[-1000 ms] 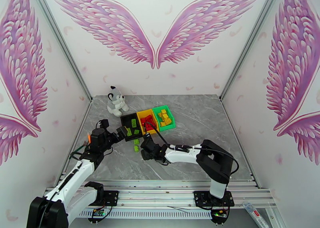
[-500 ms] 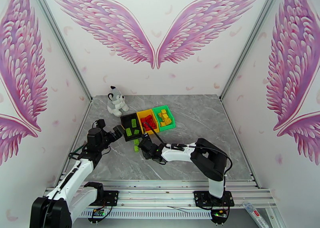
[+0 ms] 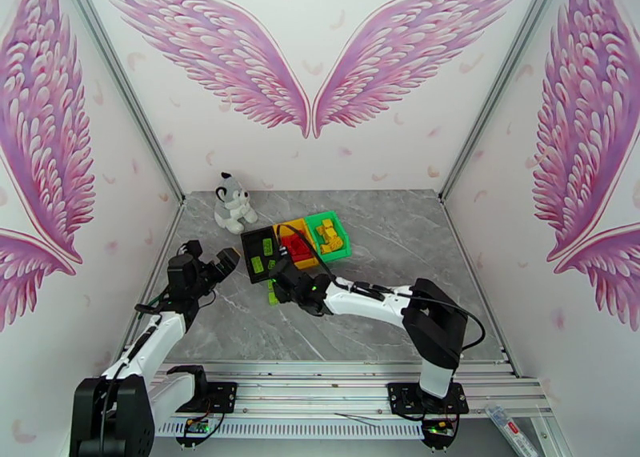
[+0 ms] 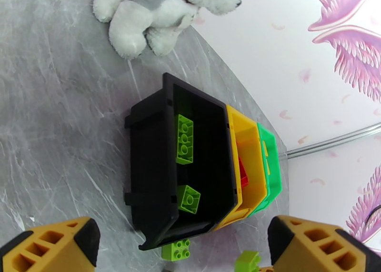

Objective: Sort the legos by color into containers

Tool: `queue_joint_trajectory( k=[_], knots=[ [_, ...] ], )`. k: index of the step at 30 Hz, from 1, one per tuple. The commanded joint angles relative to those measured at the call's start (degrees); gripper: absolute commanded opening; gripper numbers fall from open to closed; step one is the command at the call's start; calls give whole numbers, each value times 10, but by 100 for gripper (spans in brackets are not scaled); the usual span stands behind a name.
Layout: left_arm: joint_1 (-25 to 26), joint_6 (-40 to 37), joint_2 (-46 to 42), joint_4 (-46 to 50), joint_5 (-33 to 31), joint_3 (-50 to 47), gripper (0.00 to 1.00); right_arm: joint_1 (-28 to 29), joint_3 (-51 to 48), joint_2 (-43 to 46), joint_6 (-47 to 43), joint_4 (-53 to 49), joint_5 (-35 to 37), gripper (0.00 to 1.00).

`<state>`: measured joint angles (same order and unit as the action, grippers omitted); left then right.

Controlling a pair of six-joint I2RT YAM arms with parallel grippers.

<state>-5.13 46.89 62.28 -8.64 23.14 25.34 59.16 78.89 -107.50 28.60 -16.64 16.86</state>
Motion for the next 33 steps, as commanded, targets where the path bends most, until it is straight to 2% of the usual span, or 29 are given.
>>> queue_joint_trajectory(
  k=[1,5,8,14,17,22,30,33],
  knots=[
    [-39,36,13,-39,29,-29,99,0,83,-55,-14,-37,21,27],
    [-85,71,24,-79,60,-57,99,-10,187,-121,-13,-76,36,28],
    [-98,81,27,-92,72,-65,99,-19,251,-162,-14,-98,41,31],
    [-99,82,21,-94,85,-62,99,-27,361,-223,-25,-145,33,57],
    [-97,77,16,-90,87,-59,99,-27,380,-225,-29,-158,29,63],
    [-77,56,5,-68,77,-46,99,-20,323,-186,-29,-139,27,63],
    [-29,11,-30,-8,28,-20,99,0,138,-76,-15,-70,40,63],
    [-14,-2,-43,11,8,-14,99,6,82,-47,-5,-50,40,66]
  ],
)
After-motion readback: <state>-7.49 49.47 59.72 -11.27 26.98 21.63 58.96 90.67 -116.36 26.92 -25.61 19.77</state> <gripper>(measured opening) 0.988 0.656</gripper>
